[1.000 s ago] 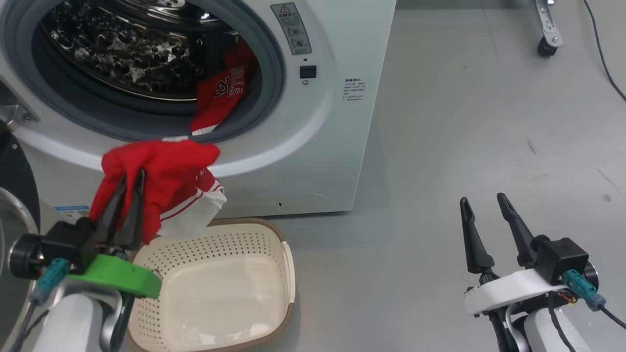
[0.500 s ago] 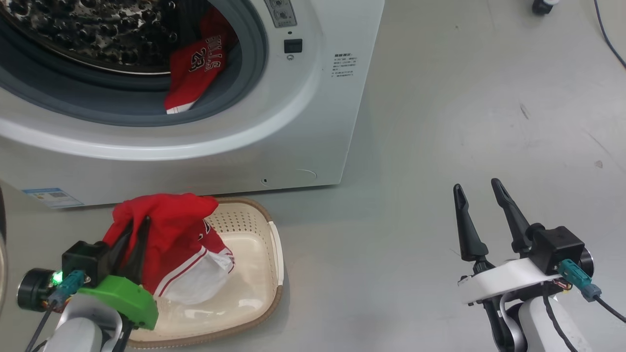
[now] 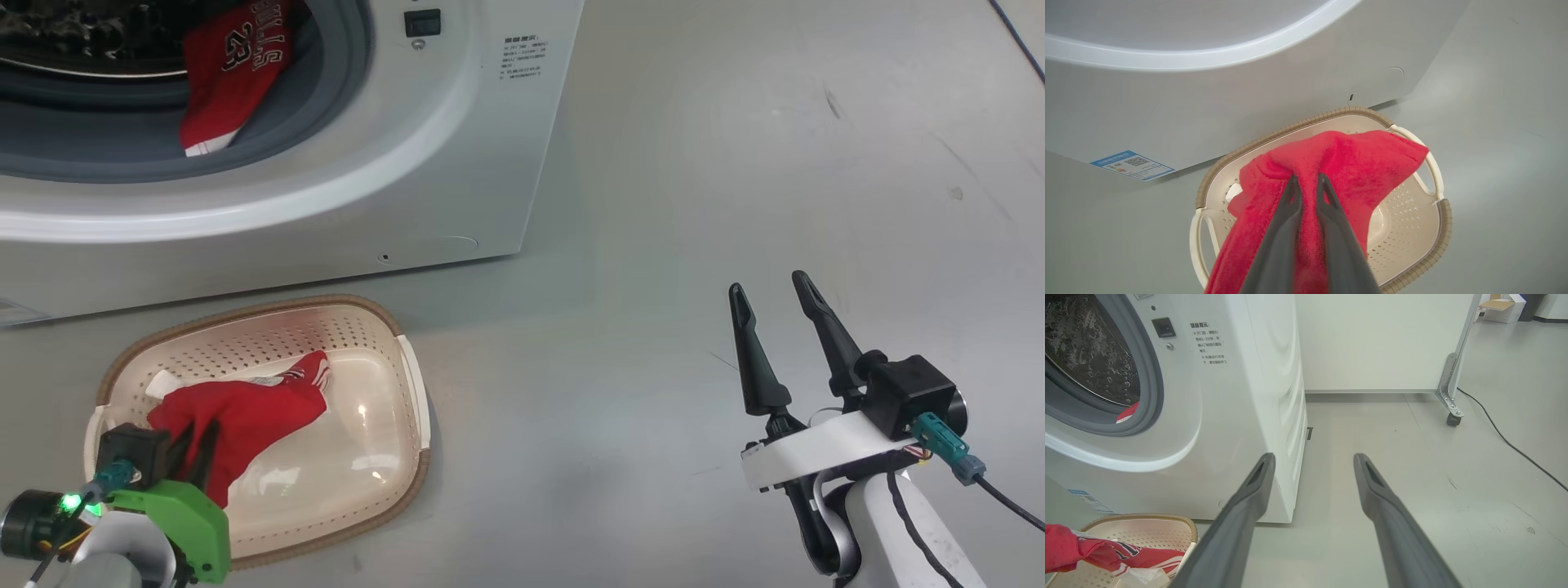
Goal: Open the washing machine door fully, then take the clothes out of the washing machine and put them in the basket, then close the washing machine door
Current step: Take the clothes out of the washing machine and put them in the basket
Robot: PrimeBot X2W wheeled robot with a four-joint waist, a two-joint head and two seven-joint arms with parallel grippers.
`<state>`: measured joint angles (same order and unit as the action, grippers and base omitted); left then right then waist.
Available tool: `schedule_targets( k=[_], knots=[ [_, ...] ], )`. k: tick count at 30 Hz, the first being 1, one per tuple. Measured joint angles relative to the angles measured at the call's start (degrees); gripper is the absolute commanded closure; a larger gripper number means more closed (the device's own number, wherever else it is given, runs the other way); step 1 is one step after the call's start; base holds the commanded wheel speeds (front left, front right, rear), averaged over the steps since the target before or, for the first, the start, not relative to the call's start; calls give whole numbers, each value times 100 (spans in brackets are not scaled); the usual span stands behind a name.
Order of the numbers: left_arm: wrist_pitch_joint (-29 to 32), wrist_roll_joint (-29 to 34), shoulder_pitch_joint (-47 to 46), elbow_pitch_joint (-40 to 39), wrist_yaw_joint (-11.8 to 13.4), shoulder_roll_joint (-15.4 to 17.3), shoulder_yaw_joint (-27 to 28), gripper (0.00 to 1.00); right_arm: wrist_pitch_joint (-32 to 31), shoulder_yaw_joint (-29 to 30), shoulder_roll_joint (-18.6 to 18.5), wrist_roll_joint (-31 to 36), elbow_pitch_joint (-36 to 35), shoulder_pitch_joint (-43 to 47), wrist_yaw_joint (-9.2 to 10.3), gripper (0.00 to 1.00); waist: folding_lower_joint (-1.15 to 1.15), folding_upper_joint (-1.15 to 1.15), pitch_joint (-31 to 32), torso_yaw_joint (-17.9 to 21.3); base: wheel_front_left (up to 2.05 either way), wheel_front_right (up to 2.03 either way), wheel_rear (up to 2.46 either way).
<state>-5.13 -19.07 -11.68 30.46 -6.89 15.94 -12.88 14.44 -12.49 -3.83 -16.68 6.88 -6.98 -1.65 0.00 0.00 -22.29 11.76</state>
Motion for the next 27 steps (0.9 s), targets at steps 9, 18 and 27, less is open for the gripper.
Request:
schedule_targets(
  k=[9, 18, 27],
  knots=[
    [100, -46, -355, 485, -2, 109, 123, 100, 0, -44, 40, 12, -36, -181, 1, 0, 0, 0, -471, 354, 0, 0, 0],
    [24, -65, -564, 955, -2, 111, 197, 100, 0, -80, 99, 11, -38, -244, 23, 0, 0, 0, -810, 717, 0, 0, 0],
    [-73, -92, -729, 1399, -2, 68, 187, 100, 0, 1, 115, 2, -40, -313, 77, 0, 0, 0, -944, 868, 0, 0, 0]
  ],
)
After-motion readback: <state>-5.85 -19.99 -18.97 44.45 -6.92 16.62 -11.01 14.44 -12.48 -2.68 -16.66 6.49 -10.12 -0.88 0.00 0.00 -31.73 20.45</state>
